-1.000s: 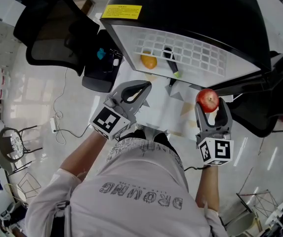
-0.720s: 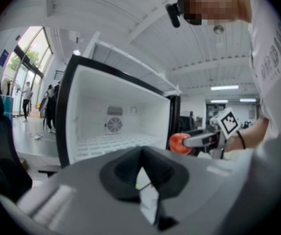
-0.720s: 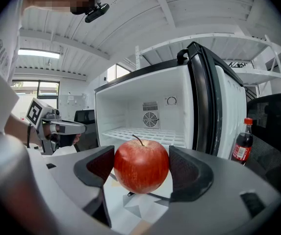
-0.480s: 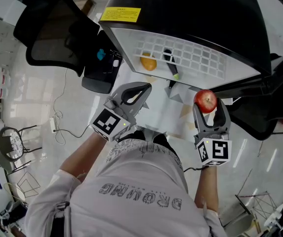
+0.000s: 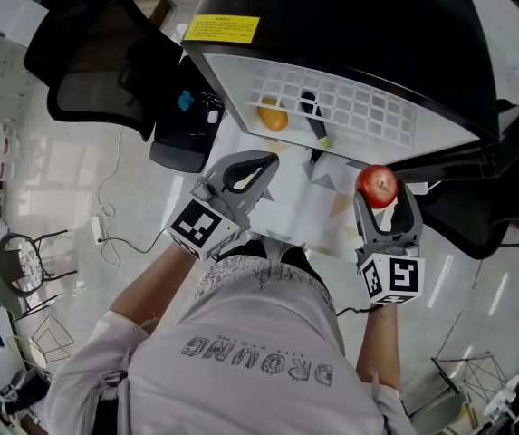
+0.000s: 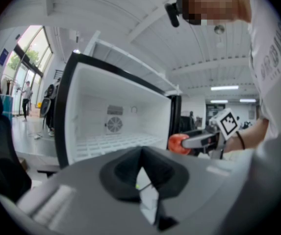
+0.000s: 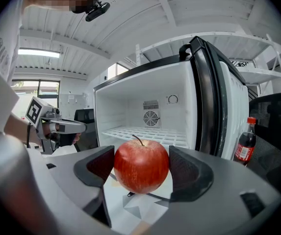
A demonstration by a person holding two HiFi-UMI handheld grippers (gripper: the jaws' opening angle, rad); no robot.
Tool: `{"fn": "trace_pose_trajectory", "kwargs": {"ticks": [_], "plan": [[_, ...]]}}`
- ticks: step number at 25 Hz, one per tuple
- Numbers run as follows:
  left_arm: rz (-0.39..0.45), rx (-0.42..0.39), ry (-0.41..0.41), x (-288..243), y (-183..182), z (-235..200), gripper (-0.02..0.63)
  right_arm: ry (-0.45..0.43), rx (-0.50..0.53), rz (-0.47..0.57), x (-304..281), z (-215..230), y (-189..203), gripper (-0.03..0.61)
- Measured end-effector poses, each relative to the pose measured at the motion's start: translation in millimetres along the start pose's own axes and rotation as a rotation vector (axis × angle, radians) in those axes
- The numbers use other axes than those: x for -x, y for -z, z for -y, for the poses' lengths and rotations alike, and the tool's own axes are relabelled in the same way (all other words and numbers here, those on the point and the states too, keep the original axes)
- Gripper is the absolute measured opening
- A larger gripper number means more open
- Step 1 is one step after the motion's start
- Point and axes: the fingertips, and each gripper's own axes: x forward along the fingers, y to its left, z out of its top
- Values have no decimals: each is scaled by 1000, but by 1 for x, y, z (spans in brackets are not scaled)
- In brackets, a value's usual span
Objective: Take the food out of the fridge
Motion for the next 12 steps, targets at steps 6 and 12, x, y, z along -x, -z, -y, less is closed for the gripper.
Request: {"fn": "trace_pose_trajectory", "kwargs": {"ticks": [6, 12], "plan": [[0, 0, 3, -1, 1, -1, 6, 0, 0, -2, -3, -1, 1, 318], [0, -1, 3, -1, 1, -3, 6, 1, 0, -4, -5, -1, 1, 318]]}}
